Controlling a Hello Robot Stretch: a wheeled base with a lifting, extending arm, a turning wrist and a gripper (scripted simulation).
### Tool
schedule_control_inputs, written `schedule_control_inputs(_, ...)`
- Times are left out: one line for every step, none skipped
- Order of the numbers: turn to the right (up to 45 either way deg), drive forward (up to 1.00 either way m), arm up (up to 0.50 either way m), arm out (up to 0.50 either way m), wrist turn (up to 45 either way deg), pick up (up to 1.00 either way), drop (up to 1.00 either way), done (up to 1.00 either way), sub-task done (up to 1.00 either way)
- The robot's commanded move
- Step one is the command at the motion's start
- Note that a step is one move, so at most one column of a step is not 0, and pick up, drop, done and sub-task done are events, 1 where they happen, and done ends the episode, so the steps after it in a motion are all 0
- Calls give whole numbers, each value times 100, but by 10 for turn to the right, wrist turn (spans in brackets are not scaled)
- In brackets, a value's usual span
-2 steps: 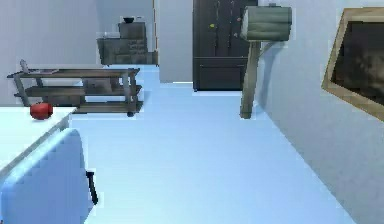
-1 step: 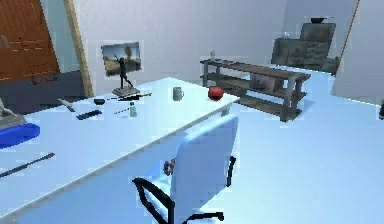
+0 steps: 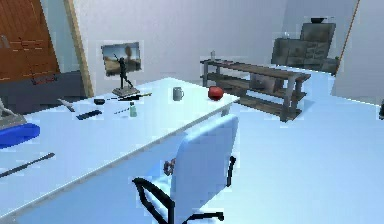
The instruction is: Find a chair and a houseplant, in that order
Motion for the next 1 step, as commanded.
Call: schedule_control_inputs(-450, 0, 0, 0, 0, 0, 0, 0, 0)
